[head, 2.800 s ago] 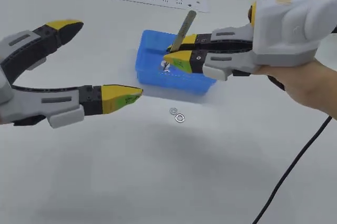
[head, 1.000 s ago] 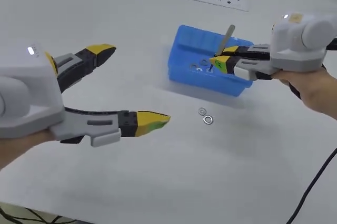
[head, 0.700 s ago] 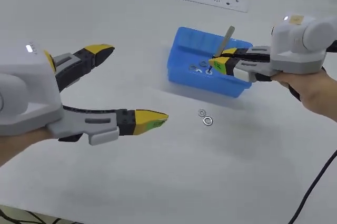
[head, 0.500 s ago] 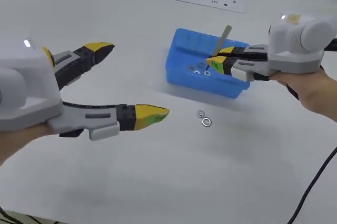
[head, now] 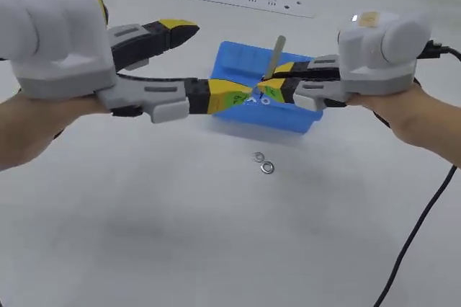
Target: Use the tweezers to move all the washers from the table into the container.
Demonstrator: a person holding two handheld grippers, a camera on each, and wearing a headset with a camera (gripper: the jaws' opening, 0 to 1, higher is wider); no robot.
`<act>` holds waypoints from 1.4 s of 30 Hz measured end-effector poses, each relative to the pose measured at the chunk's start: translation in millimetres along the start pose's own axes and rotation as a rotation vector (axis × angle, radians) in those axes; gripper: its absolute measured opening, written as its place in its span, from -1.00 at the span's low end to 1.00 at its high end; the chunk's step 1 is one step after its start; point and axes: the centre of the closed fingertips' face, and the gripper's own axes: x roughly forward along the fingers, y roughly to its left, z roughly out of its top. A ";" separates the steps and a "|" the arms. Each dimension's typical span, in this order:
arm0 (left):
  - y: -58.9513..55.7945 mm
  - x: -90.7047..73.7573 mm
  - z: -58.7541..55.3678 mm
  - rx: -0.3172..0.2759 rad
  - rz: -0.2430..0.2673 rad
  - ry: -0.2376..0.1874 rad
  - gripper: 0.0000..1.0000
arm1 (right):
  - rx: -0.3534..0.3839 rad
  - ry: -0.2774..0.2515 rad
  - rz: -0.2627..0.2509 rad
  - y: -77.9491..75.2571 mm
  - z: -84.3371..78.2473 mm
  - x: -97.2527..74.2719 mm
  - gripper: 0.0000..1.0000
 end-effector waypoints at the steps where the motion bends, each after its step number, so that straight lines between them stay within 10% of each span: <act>1: 0.6 4.2 0.3 0.004 -0.005 0.001 0.55 | -0.012 0.002 0.006 1.7 1.5 -0.7 -0.85; 15: -23.5 47.2 -10.7 0.070 -0.225 0.097 -0.06 | -0.084 0.032 0.018 7.7 0.6 -3.9 -0.84; 22: -20.4 47.7 -8.8 0.105 -0.251 0.108 -0.55 | -0.114 0.048 0.033 12.4 -1.2 -5.1 -0.84; 42: -28.1 48.2 -4.3 0.219 -0.317 0.117 -0.91 | -0.157 0.062 0.038 18.3 -2.4 -7.6 -0.80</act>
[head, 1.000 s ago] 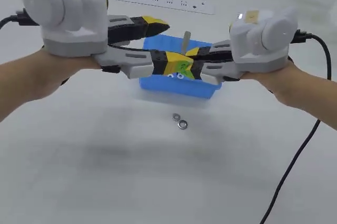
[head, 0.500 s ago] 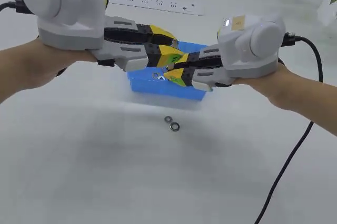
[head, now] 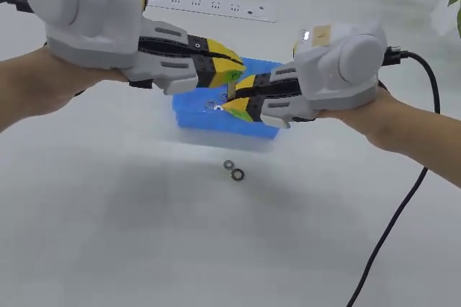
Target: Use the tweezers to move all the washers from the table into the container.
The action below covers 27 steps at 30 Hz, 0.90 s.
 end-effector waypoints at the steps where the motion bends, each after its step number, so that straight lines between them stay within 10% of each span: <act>1: 2.5 -0.2 0.6 0.003 0.016 -0.005 -0.91 | -0.006 -0.001 -0.010 -1.2 0.1 -0.8 -0.79; 10: 4.0 3.1 5.3 0.070 0.046 -0.003 -0.92 | -0.018 0.025 -0.076 -10.6 2.0 -4.6 -0.57; 27: -1.7 -9.8 19.8 0.134 0.077 0.020 -0.92 | 0.094 -0.081 -0.163 3.7 11.1 -23.0 0.07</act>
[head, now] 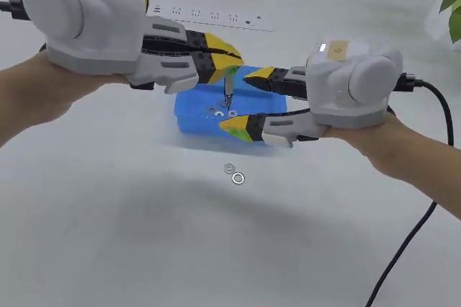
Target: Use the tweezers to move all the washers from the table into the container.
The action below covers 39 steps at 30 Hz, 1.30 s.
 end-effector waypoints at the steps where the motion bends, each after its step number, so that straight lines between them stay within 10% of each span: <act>1: -0.9 -0.6 1.3 0.004 0.003 0.000 -0.92 | 0.004 0.000 -0.011 0.0 -0.7 -1.7 0.11; 20: -27.1 -20.5 32.2 0.007 0.025 -0.057 -0.92 | 0.159 0.063 -0.205 7.3 -51.6 -60.4 0.63; 39: -74.7 -8.0 -7.2 -0.054 -0.058 -0.043 -0.92 | 0.178 0.129 -0.116 53.4 -82.6 -93.2 1.00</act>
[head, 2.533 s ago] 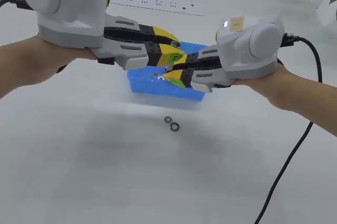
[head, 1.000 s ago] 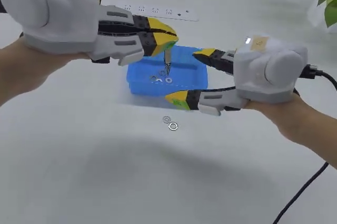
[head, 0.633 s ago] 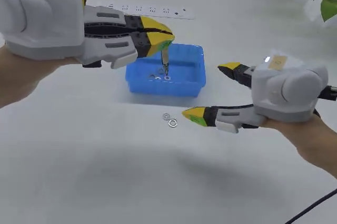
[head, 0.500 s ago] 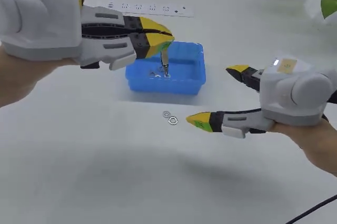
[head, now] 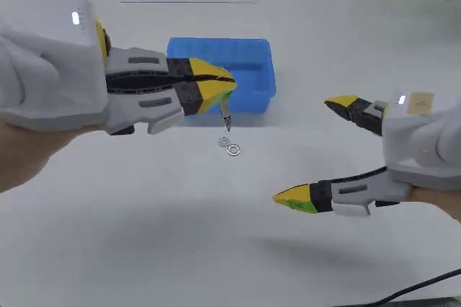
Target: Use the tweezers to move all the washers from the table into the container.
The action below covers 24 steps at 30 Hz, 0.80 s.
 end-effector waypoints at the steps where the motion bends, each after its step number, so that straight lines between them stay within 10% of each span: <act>1: -0.6 0.8 -3.3 -0.004 0.001 0.003 -0.92 | 0.011 -0.005 0.006 0.5 -0.1 -1.0 1.00; 24: -10.4 20.1 -33.5 -0.053 -0.019 0.014 -0.92 | 0.110 -0.063 0.068 2.9 -5.9 -6.9 0.97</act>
